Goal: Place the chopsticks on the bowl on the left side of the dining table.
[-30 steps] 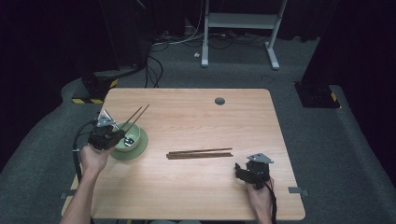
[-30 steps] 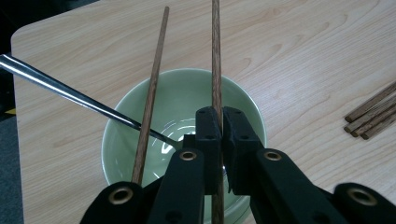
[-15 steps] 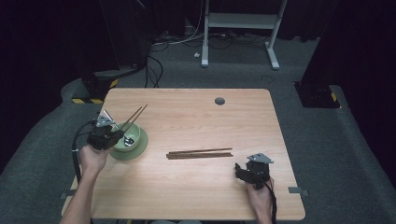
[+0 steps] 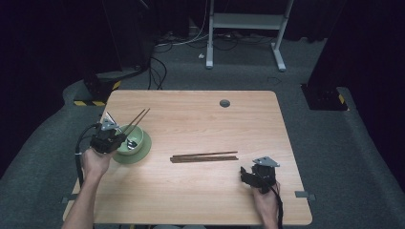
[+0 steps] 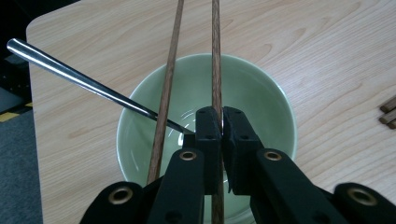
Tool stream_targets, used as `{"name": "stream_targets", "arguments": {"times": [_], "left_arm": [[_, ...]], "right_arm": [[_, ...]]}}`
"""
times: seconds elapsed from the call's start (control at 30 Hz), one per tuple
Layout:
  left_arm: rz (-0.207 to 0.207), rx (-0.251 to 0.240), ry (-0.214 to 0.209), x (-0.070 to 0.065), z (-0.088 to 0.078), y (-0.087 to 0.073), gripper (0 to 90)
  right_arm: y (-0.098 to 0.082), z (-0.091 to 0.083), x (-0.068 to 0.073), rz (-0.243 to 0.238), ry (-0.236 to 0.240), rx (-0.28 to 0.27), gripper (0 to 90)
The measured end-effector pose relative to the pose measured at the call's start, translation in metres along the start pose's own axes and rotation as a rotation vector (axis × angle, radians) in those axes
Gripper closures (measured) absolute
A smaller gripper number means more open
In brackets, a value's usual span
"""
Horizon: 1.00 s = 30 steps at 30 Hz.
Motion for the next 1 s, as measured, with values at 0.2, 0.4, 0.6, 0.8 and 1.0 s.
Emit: {"name": "stream_targets", "arguments": {"times": [0.2,0.4,0.6,0.8,1.0], "left_arm": [[-0.003,0.022,0.017,0.005,0.003,-0.004,84.9],[0.013,0.04,0.039,0.006,0.008,-0.005,84.9],[0.03,0.054,0.054,0.007,0.011,-0.004,84.9],[0.04,0.065,0.064,0.008,0.014,-0.004,84.8],[0.036,0.064,0.073,0.011,0.015,-0.004,84.6]], "right_arm": [[0.0,0.0,0.0,0.0,0.0,0.0,24.7],[0.0,0.0,0.0,0.0,0.0,0.0,24.7],[0.0,0.0,0.0,0.0,0.0,0.0,24.7],[0.0,0.0,0.0,0.0,0.0,0.0,24.7],[0.0,0.0,0.0,0.0,0.0,0.0,24.7]]}}
Point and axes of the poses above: each handheld gripper's, and its own axes: z roughly forward along the jaws, y roughly out of its top, x roughly to its left, the point moved 4 cm from there along z, roughly forward along the jaws, and after that the axes turned 1 degree about -z, right-handed, at the moved point
